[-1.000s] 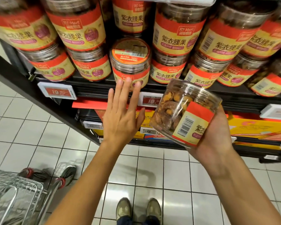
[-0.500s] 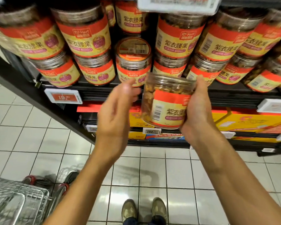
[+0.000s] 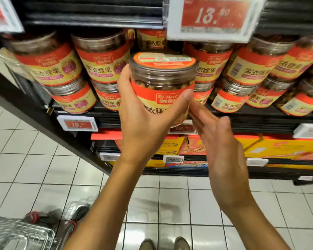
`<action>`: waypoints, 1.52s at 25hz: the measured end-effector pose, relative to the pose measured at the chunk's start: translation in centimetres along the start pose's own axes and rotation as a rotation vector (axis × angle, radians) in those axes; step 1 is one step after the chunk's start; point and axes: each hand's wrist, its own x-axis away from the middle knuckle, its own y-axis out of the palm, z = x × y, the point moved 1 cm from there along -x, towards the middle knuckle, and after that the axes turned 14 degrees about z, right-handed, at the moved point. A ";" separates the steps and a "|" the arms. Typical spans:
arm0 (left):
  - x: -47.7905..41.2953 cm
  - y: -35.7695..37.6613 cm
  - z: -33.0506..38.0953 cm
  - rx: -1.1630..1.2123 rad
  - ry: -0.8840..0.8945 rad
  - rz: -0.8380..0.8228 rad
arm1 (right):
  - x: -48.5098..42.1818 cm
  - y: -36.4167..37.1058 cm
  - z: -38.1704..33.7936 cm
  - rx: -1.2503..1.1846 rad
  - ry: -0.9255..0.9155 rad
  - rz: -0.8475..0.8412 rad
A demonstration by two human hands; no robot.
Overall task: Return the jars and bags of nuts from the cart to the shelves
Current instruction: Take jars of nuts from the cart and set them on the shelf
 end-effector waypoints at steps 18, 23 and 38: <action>-0.9 -2.6 -3.5 -0.342 0.263 -0.043 | -5.0 3.2 2.3 0.365 -0.337 0.183; -0.8 -2.3 -3.6 -0.384 0.217 -0.098 | -5.3 3.4 2.6 0.348 -0.266 0.173; 17.9 -24.8 17.1 -0.516 -0.450 0.545 | 12.9 8.6 -7.9 0.236 0.039 -0.785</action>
